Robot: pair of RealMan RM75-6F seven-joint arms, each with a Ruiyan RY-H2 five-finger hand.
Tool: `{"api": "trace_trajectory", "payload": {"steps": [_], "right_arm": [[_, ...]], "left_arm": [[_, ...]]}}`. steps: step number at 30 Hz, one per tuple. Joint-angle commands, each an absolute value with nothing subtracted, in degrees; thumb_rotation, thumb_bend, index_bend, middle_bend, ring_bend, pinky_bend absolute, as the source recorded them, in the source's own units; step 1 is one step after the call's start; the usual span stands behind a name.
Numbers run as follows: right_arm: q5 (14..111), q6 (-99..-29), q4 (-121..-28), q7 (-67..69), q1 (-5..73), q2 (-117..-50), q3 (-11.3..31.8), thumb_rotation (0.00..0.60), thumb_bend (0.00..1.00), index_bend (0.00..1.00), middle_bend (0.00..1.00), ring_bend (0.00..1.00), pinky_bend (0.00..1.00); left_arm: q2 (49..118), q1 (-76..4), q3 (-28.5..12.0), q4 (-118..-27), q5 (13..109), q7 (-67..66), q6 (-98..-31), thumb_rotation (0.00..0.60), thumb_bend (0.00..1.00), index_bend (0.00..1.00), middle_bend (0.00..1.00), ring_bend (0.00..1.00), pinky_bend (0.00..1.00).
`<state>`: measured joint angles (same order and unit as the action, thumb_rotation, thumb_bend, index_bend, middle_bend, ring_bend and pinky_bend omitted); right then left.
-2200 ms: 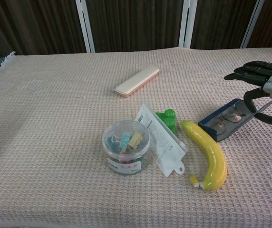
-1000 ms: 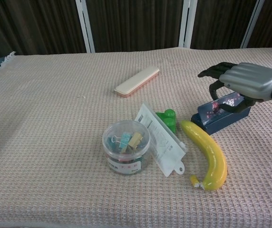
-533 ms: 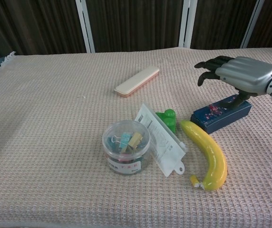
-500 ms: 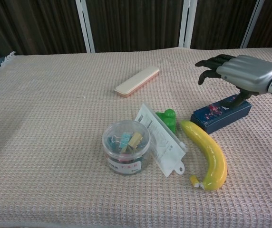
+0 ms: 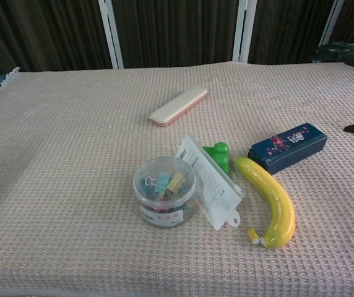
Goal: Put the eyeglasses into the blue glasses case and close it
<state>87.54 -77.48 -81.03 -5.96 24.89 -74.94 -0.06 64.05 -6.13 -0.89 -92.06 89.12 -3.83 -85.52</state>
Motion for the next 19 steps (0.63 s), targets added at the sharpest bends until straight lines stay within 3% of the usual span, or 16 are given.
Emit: {"api": "trace_trajectory", "payload": {"steps": [1,5,12,19], "right_arm": [[83.6,-86.6,-91.9,-15.1,13.8,-66.6,-4.2,0.6,0.3,0.09,0.0,0.0,0.0],[82.3,-90.1,-91.8,-11.7,9.4,-67.3,-4.3,0.6,0.3,0.06,0.0,0.0,0.0],[80.5,-85.6,-90.4,-12.7,9.7,-67.2,-3.3,0.6,0.3,0.04,0.0,0.0,0.0],[84.2,-87.6,-90.2,-11.9,8.4,-67.6,-2.8,0.6,0.3,0.04,0.0,0.0,0.0]], "left_arm": [[64.4,-6.0,-0.7,-91.4,90.2,-3.5,-86.4,0.6,0.41,0.0,0.0,0.0,0.1],[65.1,-6.0,-0.7,-90.5,91.3,-3.3,-87.3,0.6,0.41,0.0,0.0,0.0,0.09],[65.7,-6.2,-0.8,-90.2,90.8,-4.3,-86.7,0.6,0.41,0.0,0.0,0.0,0.08],[65.3,-5.7,-0.3,-91.1,91.0,-4.9,-86.9,0.6,0.42,0.0,0.0,0.0,0.08]]}}
